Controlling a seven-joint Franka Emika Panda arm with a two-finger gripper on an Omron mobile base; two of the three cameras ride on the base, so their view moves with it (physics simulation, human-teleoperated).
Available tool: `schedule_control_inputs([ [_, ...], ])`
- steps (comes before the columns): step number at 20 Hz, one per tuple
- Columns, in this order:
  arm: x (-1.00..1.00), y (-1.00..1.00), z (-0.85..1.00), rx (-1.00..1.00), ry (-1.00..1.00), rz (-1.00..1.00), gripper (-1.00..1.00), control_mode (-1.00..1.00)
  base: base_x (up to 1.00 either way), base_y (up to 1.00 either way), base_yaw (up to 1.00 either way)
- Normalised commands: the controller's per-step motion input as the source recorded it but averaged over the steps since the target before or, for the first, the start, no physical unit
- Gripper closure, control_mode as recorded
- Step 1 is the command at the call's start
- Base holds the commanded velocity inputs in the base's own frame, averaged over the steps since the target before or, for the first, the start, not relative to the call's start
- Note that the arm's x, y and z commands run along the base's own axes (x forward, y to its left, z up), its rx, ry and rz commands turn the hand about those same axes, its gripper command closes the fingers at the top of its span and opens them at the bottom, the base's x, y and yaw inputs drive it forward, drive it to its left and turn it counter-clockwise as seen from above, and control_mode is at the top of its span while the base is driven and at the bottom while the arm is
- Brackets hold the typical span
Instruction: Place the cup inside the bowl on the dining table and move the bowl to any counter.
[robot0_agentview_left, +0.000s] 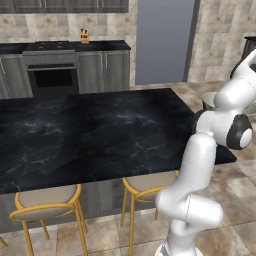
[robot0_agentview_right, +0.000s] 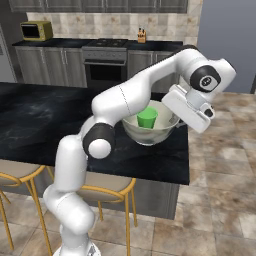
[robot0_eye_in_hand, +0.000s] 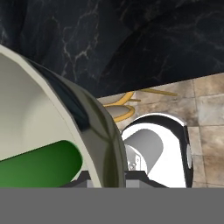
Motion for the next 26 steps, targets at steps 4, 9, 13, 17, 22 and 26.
schedule_control_inputs([
  [4, 0.0, 0.0, 0.0, 0.0, 0.0, 0.0, 1.0, -1.0, 0.0, 0.0, 0.0],
  [9, 0.0, 0.0, 0.0, 0.0, 0.0, 0.0, 1.0, 1.0, 0.0, 0.0, 0.0],
  [13, 0.0, 0.0, 0.0, 0.0, 0.0, 0.0, 1.0, 1.0, -0.36, 0.0, 0.0],
  [17, 0.0, 0.0, 0.0, 0.0, 0.0, 0.0, 1.0, 1.0, -0.7, -0.02, 0.0],
  [22, 0.0, 0.0, 0.0, 0.0, 0.0, 0.0, 1.0, 1.0, -0.44, 0.0, 0.0],
  [26, 0.0, 0.0, 0.0, 0.0, 0.0, 0.0, 1.0, 1.0, -0.03, -0.17, 0.0],
])
